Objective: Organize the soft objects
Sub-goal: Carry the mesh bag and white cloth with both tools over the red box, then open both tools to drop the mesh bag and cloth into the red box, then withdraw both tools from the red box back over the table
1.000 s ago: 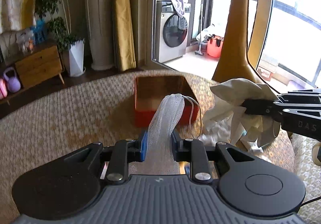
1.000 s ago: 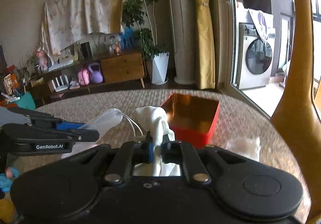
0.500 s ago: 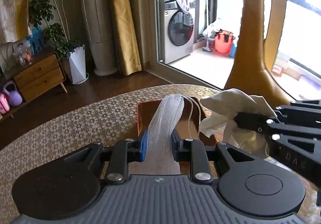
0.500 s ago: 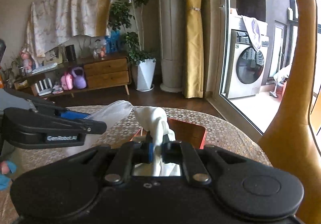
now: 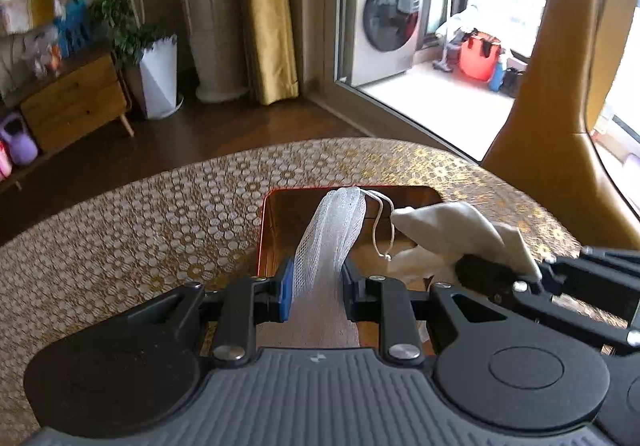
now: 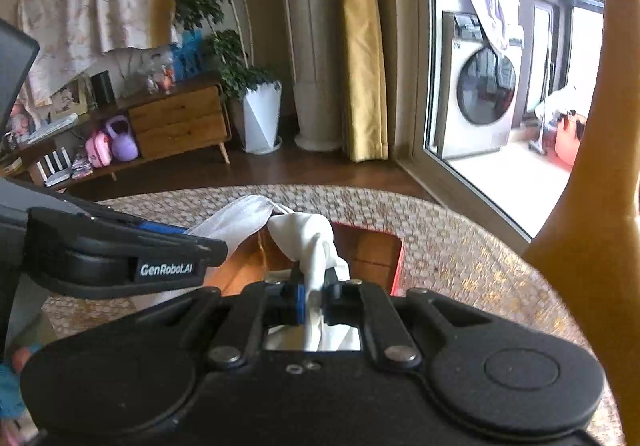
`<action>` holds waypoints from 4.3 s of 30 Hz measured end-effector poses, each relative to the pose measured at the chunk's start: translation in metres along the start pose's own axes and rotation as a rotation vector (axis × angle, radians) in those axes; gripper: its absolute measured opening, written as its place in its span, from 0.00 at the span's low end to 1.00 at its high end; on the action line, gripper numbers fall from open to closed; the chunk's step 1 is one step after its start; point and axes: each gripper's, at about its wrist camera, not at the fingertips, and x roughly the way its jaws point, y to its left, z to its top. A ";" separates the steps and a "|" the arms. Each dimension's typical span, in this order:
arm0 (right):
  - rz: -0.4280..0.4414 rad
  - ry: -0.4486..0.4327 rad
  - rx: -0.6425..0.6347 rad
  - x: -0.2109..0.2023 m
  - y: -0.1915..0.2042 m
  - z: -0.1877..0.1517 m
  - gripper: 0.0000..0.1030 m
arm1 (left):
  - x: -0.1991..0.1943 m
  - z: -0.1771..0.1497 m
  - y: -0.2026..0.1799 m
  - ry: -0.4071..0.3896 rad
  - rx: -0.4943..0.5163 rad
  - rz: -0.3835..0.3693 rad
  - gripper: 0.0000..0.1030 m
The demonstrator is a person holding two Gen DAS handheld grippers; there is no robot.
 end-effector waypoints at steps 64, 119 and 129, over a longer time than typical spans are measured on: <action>0.019 0.001 -0.007 -0.133 0.015 -0.020 0.73 | -0.152 -0.064 0.005 -0.099 -0.050 -0.039 0.74; -0.071 0.200 0.112 -0.135 -0.062 -0.203 0.93 | -0.131 -0.241 -0.019 0.007 -0.022 -0.134 0.99; -0.063 0.213 0.070 -0.112 -0.066 -0.206 0.97 | -0.095 -0.246 -0.026 0.026 -0.001 -0.061 0.99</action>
